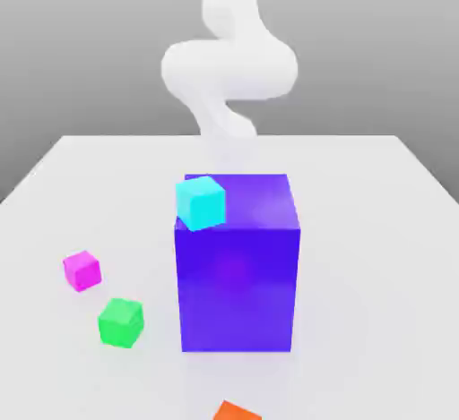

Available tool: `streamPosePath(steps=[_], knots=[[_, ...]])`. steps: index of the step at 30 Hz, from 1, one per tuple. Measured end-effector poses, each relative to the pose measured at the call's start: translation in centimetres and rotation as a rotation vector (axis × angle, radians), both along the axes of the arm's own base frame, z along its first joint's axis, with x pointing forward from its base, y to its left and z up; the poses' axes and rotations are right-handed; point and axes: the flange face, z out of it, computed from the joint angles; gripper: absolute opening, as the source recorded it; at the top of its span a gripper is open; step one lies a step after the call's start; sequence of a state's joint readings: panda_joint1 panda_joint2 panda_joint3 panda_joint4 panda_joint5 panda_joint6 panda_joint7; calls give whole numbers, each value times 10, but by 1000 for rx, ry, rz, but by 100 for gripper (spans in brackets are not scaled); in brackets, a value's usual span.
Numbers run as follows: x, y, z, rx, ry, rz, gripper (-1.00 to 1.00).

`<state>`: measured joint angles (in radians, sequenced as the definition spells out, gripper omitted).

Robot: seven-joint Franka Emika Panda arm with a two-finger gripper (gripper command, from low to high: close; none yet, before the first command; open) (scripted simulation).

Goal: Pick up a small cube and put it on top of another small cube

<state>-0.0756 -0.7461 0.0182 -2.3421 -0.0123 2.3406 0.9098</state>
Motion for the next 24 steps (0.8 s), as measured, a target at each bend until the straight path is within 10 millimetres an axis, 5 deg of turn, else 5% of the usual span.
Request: streamPosePath(steps=[5, 11, 17, 24], knots=[[31, -50, -78, 115, 94, -298, 0], [38, -118, -172, 256, 182, -657, 0], [13, -182, -266, 403, 247, -1025, 0], [-48, -234, -367, 583, 300, -1462, 0]])
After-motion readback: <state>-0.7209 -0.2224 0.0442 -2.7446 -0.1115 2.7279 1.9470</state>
